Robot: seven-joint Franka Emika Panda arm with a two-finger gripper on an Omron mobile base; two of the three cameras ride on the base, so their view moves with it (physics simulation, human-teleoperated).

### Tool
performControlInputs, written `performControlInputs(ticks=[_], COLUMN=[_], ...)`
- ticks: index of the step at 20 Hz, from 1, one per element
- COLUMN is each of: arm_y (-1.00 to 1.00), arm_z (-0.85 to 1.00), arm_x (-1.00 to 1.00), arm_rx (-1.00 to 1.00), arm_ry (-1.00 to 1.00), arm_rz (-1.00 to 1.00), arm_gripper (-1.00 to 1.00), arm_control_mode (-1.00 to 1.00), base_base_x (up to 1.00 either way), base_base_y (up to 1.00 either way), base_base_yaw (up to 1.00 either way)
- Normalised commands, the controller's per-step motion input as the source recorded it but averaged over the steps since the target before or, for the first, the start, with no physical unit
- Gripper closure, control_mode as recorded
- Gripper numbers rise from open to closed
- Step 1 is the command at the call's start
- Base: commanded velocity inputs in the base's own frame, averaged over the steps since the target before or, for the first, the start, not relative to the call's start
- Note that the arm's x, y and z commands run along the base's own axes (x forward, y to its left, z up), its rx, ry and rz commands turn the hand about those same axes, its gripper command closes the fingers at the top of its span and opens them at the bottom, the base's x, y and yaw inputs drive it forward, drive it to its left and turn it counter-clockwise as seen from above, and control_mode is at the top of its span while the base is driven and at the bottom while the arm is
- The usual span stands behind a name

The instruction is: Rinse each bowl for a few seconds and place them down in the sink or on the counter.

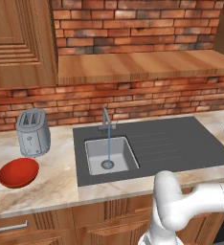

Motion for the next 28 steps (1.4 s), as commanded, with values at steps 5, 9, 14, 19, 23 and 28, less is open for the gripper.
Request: performControlInputs(ticks=[5,9,14,19,23,28], arm_y=[-0.19,-0.21,-0.19,0.11,0.46,0.53], arm_z=[-0.25,-0.13,-0.05,0.17,0.35,0.24], arm_x=[0.12,0.07,0.01,-0.06,-0.20,-0.31], arm_rx=[0.05,0.06,0.05,0.01,0.00,0.00], arm_ry=[0.02,0.01,0.00,-0.02,-0.05,-0.07], arm_rz=[0.00,0.00,0.00,0.00,0.01,0.03], arm_gripper=[1.00,1.00,1.00,1.00,1.00,1.00], arm_control_mode=[-1.00,-1.00,-1.00,-1.00,-1.00,-1.00], base_base_x=[0.00,0.00,0.00,0.00,0.00,0.00], base_base_y=[0.00,0.00,0.00,0.00,0.00,0.00], base_base_yaw=[0.00,0.00,0.00,0.00,0.00,0.00])
